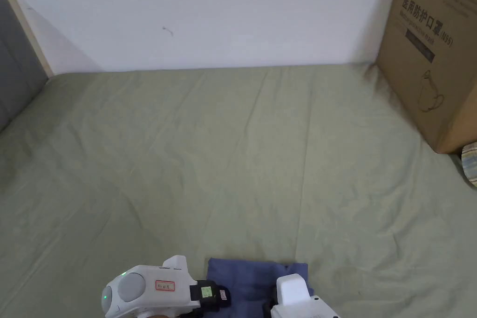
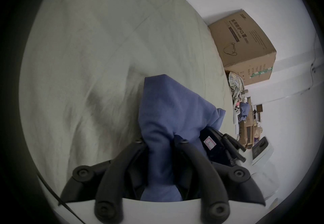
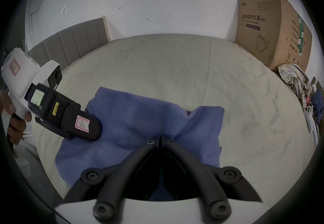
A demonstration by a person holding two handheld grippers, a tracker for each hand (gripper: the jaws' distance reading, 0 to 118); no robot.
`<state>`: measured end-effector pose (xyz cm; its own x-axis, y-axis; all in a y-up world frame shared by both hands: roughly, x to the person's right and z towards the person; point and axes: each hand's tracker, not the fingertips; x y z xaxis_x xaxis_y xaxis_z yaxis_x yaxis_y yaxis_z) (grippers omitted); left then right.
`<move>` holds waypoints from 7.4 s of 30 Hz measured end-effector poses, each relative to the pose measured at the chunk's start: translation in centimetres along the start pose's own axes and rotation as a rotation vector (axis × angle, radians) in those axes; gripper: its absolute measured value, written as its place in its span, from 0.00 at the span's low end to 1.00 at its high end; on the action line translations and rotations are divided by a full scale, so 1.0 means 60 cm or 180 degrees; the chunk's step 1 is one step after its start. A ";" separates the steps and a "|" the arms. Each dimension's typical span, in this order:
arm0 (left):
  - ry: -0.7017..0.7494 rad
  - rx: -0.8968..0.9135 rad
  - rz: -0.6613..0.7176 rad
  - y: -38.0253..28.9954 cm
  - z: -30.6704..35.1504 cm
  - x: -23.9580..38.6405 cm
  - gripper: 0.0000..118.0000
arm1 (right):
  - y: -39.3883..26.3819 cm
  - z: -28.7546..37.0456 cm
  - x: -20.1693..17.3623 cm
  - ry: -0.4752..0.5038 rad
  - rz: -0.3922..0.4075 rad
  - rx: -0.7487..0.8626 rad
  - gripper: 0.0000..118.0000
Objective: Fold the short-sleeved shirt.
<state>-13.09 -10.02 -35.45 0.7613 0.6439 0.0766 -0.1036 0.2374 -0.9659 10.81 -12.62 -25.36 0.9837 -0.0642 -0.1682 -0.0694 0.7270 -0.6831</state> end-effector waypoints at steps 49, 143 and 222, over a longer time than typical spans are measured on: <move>0.2393 0.0843 0.0305 0.237 0.518 -0.409 0.78 | 0.292 0.211 0.032 -0.0320 0.0142 0.1513 0.01; 0.1446 0.3949 -0.2219 -0.051 0.326 0.351 0.00 | 0.301 0.484 0.139 -0.0879 0.0142 0.2410 0.01; 0.1492 0.4101 -0.2062 -0.051 0.335 0.336 1.00 | 0.295 0.486 0.139 -0.1076 0.0117 0.2459 1.00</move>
<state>-10.29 16.86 -25.95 0.9969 -0.0420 0.0671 0.0358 0.9952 0.0909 22.62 19.64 -18.12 0.9883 0.0872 0.1248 -0.0901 0.9958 0.0174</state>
